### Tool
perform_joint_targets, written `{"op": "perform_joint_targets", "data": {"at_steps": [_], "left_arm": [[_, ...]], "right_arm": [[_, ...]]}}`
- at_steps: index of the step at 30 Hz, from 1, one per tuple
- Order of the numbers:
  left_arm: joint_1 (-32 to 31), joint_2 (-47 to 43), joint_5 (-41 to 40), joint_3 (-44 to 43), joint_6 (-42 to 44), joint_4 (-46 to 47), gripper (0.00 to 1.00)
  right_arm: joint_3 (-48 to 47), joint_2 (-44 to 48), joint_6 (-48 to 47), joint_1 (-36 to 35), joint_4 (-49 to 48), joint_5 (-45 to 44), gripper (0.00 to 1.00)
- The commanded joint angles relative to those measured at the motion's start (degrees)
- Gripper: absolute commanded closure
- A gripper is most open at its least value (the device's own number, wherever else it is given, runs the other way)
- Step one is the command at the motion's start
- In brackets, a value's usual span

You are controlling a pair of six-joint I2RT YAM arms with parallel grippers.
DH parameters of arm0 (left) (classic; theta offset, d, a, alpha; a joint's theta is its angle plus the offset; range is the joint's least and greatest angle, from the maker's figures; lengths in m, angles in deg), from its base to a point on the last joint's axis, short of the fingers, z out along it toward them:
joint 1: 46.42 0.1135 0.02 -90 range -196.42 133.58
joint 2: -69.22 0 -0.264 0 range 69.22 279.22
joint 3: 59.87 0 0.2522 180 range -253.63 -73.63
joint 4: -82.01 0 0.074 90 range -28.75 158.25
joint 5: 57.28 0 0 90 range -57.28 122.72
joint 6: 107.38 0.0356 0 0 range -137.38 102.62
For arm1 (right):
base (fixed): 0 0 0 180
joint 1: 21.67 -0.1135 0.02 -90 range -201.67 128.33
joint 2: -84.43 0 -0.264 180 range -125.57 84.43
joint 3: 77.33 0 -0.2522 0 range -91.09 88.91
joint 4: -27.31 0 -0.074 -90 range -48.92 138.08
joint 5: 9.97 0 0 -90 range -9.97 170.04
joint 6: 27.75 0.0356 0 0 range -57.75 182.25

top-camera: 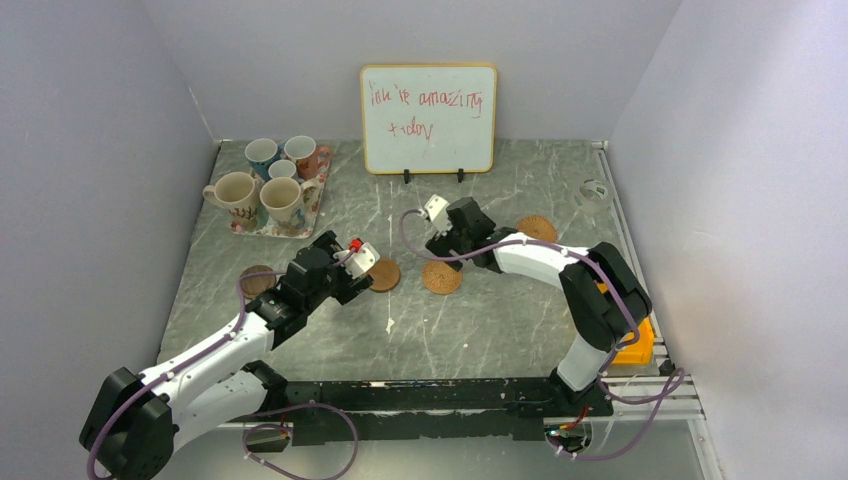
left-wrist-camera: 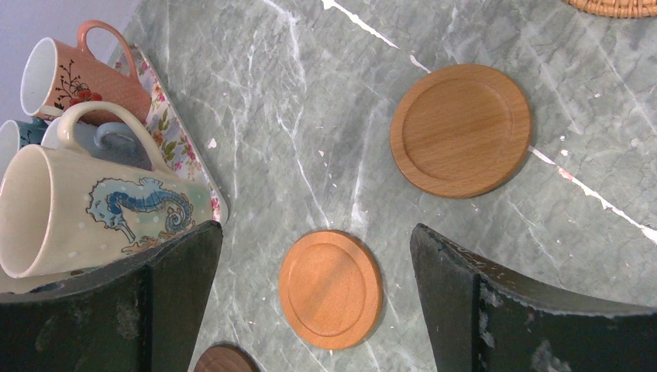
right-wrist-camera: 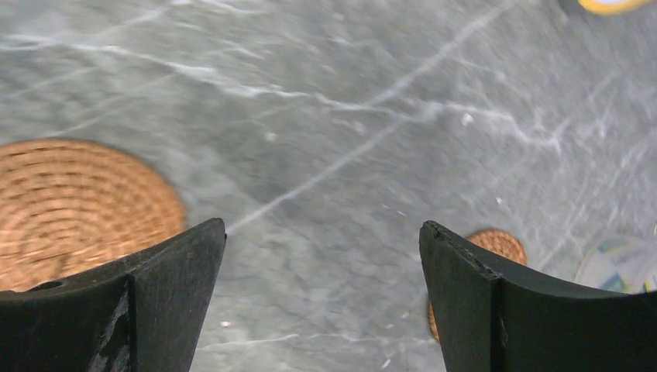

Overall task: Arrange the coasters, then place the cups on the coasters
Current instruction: Move the coaster to the center of the board.

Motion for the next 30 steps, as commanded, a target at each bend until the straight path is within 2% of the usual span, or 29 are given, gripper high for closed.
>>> {"op": "perform_joint_targets", "data": {"at_steps": [1,8,19,30], "left_arm": [[0.2,-0.3,0.9,0.4,-0.2,2.2,0.04],[0.2,-1.4,-0.7,0.6,0.1,2.4,0.04],[0.3,3.8,-4.5,0.6,0.8,5.3,0.04],[0.3,2.6,-2.4,0.8,0.7,4.4,0.04]], "right_arm": [[0.2,3.5,3.6,5.1,-3.8,-3.2,0.00],[0.7,5.4,6.1,10.9,-4.5,-4.2,0.00],[1.7,5.8,7.4,12.9,-7.2,-8.9,0.00],[2.1,5.4,8.1,15.7,-8.3,-10.7,0.00]]}}
